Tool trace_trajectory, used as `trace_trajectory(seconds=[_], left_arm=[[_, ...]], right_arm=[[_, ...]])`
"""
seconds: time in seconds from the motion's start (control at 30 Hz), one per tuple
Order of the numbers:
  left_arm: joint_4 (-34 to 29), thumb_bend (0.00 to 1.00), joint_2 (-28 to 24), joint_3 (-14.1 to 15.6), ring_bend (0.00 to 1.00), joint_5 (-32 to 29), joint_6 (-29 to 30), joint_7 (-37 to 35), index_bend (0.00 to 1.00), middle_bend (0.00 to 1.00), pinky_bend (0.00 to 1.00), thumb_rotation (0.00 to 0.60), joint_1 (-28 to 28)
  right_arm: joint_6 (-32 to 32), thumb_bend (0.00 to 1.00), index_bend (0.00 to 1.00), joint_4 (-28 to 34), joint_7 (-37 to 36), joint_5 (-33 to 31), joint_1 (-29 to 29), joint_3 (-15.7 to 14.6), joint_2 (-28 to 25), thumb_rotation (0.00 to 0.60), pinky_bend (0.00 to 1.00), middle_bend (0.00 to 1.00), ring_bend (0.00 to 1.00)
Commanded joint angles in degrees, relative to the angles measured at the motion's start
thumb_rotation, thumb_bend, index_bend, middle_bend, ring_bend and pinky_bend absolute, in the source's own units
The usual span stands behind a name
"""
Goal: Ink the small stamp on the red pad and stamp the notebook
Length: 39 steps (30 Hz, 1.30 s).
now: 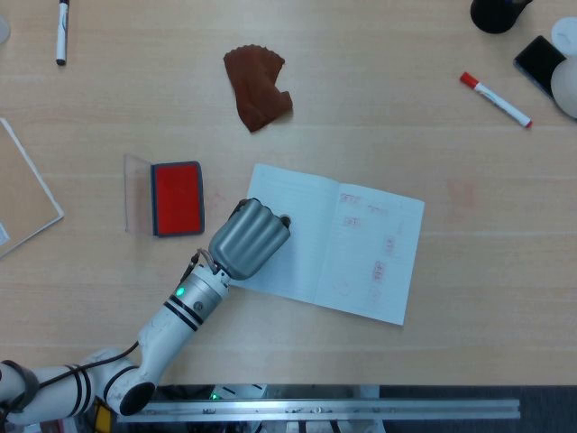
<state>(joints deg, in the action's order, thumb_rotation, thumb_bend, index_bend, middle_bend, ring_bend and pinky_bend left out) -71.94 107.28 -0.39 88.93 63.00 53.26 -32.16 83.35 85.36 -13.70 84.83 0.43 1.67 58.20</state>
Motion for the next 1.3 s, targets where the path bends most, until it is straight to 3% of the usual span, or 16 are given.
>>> trace_trajectory(seconds=[0.03,0.4,0.8,1.3], left_arm=[[1.49,0.27,0.86,0.27,0.98,0.07,-0.06,-0.75,0.59,0.96,1.00,0.600,-0.08],[5.10,0.27,2.94,0.53,0.98,-0.77,-1.11,-2.09,0.58,0.96,1.00,0.600,-0.28],[4.73,0.27,3.15,0.44,0.98,-1.86,-1.77,-0.75,0.57,0.96,1.00,0.600,-0.47],[-3.59,0.27,-1.37,-2.11,0.98,-0.47,0.19,2.03,0.57,0.96,1.00,0.600,-2.53]], right_arm=[[-0.02,0.30,0.15,0.06,0.07,-0.02,-0.01,0.01,-0.03,0.600,0.22,0.28,0.18],[-0.25,0.30,0.15,0.23,0.36,-0.11,0.03,0.07,-0.03,0.600,0.22,0.28,0.18],[0.03,0.30,0.15,0.16,0.21,-0.26,-0.28,0.12,-0.07,0.600,0.22,0.28,0.18],[0.57,0.30,0.15,-0.76,-1.04,0.24,-0.57,0.08,0.39,0.600,0.22,0.28,0.18]])
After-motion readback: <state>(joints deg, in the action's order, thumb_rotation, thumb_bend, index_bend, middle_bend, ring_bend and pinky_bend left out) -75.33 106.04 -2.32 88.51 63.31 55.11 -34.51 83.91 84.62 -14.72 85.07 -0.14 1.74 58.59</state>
